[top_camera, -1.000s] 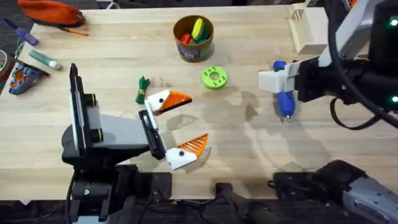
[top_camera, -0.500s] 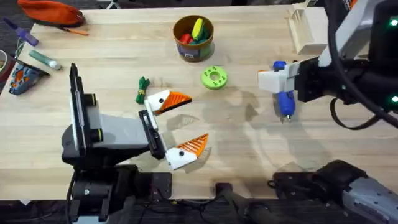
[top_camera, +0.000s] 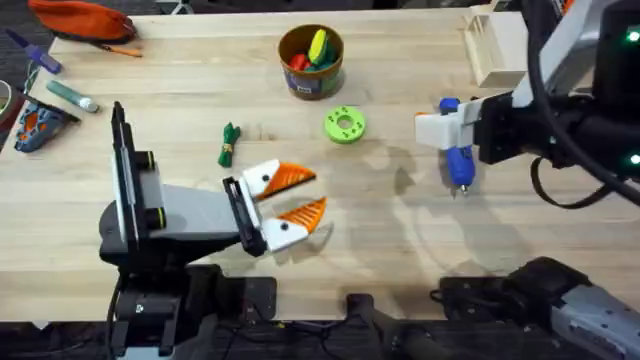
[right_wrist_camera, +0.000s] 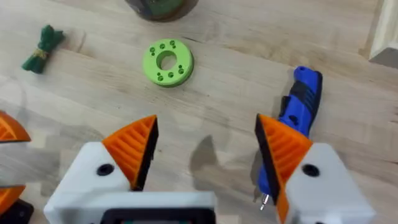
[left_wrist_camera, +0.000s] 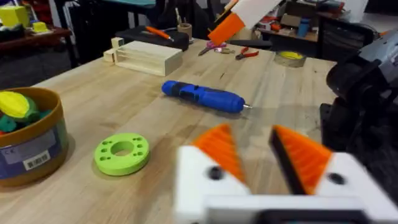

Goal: Pick up the gripper from the table and insert it into the empty holder that is missing its gripper. Then pick up a screw, insert it into the mounting hole, and use the screwdriver to tighten it. Finally, clean up the table by picking up the vegetable and placing it into the bucket.

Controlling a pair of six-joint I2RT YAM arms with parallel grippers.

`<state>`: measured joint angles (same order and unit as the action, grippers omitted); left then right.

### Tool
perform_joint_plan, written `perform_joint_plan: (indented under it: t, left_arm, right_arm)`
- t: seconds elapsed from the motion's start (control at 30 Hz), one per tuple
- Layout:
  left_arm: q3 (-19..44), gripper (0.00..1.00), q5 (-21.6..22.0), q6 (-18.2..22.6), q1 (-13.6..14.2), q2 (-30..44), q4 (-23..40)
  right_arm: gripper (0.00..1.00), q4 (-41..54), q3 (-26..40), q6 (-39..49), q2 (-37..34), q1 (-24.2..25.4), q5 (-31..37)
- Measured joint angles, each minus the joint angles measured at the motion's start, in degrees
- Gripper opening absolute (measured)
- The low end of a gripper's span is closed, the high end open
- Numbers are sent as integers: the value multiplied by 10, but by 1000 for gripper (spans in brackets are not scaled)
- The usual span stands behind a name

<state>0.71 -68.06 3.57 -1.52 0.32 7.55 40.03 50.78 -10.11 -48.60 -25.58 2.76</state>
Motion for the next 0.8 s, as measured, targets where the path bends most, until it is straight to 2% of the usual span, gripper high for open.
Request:
perform_joint_plan:
  t: [0.07, 0.1, 0.17, 0.8]
  left_arm:
    - [0, 153, -1, 1, 0, 0, 0]
    - [0, 86, -1, 1, 0, 0, 0]
    - [0, 17, -1, 1, 0, 0, 0]
    - [0, 16, -1, 1, 0, 0, 0]
  right_arm:
    - [907, 0, 0, 0, 0, 0, 0]
    - [908, 0, 0, 0, 0, 0, 0]
    - [907, 0, 0, 0, 0, 0, 0]
    - [908, 0, 0, 0, 0, 0, 0]
